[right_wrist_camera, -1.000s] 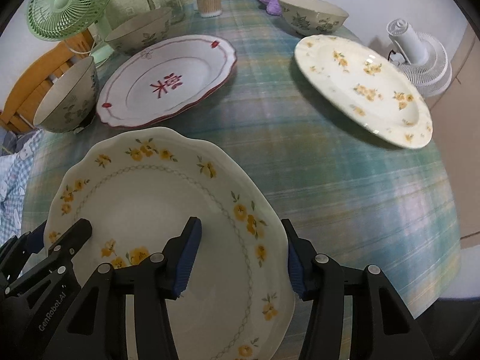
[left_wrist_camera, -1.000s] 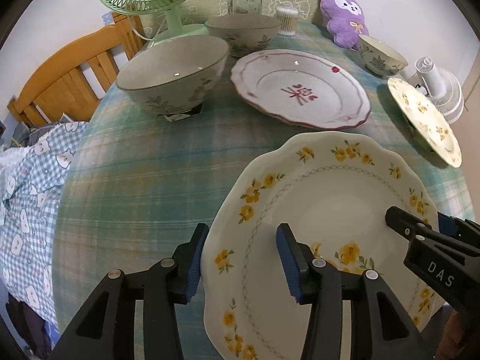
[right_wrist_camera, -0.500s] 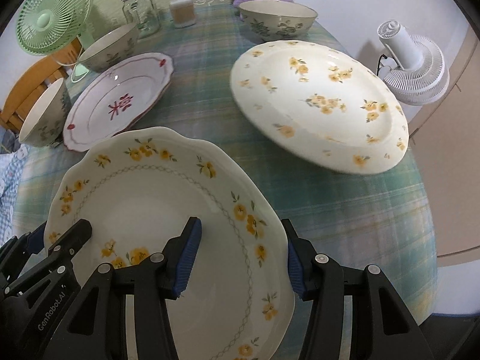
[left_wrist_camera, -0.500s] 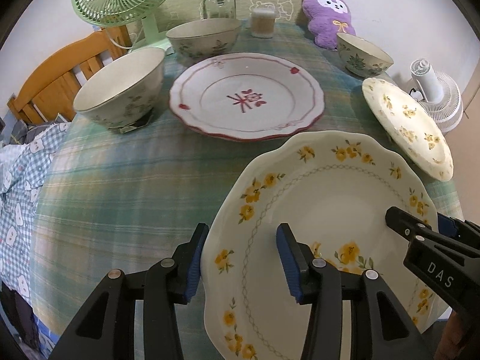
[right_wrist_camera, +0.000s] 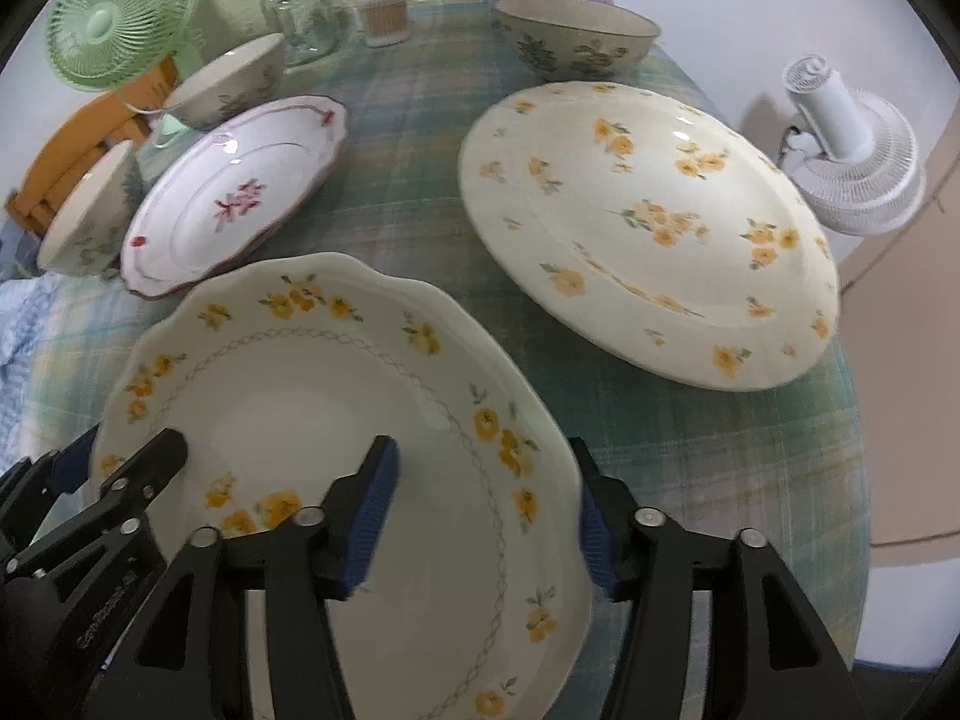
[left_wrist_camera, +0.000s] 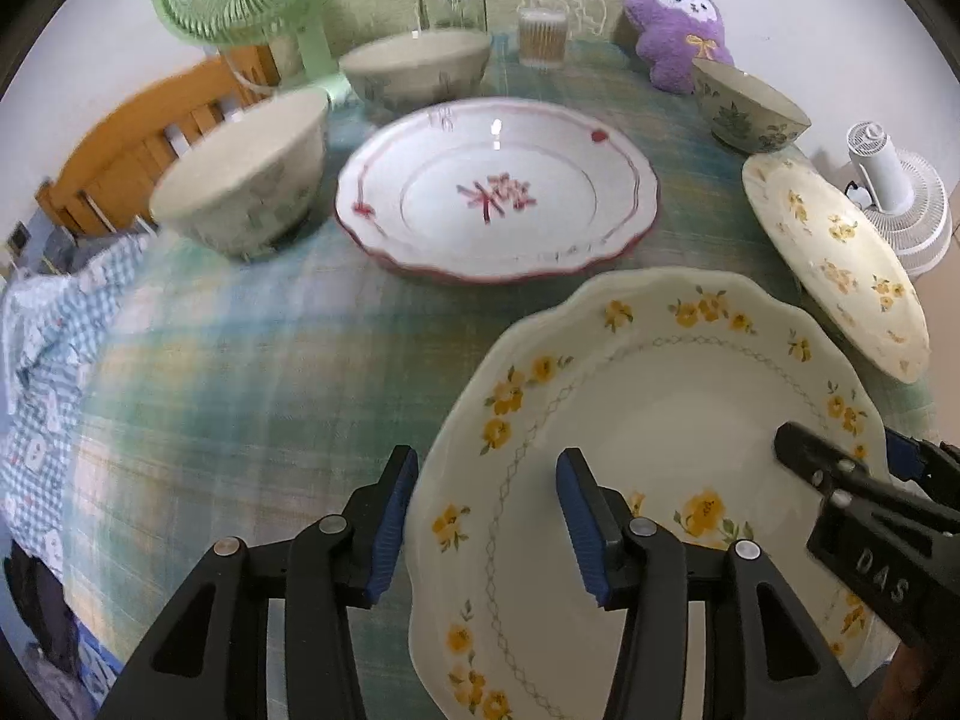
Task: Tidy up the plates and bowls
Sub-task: 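Carry the held plate over the other yellow-flowered plate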
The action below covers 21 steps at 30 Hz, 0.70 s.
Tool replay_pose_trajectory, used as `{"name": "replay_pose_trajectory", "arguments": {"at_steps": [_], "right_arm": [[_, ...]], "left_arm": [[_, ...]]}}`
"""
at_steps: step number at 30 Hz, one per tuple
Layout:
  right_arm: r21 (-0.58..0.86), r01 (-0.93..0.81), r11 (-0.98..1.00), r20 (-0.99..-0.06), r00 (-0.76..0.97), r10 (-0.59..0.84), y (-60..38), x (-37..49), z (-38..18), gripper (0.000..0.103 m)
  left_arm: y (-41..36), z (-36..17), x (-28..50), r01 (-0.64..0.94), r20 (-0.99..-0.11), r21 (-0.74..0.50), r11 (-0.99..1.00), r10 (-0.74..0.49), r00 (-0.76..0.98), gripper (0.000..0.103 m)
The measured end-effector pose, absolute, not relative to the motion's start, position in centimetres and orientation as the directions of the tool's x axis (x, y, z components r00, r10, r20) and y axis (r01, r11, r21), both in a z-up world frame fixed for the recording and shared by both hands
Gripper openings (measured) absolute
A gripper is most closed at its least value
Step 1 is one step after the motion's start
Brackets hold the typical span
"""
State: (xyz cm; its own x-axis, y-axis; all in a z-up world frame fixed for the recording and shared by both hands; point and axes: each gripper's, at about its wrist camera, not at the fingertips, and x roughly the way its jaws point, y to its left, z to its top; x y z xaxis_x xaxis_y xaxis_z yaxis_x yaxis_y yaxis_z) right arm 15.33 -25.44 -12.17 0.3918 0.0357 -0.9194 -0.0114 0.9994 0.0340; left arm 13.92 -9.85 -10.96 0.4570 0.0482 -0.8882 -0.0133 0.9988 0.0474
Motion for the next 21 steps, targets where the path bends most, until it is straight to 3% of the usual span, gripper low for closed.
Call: {"name": "replay_pose_trajectory", "arguments": {"at_steps": [2,8,17,21], "right_arm": [[0.048,-0.032,0.998,-0.908,0.416,0.057,-25.3,15.2,-11.5,0.082],[0.042,-0.032,0.999,-0.881,0.47,0.052,-25.7,14.7,-8.9,0.083],[0.052,0.045,0.998,-0.838,0.546,0.019,-25.7,13.1,-4.6,0.083],[0.03,0.142,0.989,-0.814,0.578,-0.058,-26.4,12.4,-2.8,0.083]], "left_arm": [[-10.3,-10.1,13.7,-0.001,-0.872,0.057,0.998,0.05,0.487,0.059],[-10.0,-8.1,13.3,-0.004,-0.855,0.044,0.999,0.04,0.517,0.075],[-9.4,-4.6,13.2,0.058,-0.814,-0.022,0.998,-0.051,0.578,0.081],[-10.3,-2.8,13.2,0.091,-0.782,-0.007,0.996,-0.062,0.621,0.086]]}}
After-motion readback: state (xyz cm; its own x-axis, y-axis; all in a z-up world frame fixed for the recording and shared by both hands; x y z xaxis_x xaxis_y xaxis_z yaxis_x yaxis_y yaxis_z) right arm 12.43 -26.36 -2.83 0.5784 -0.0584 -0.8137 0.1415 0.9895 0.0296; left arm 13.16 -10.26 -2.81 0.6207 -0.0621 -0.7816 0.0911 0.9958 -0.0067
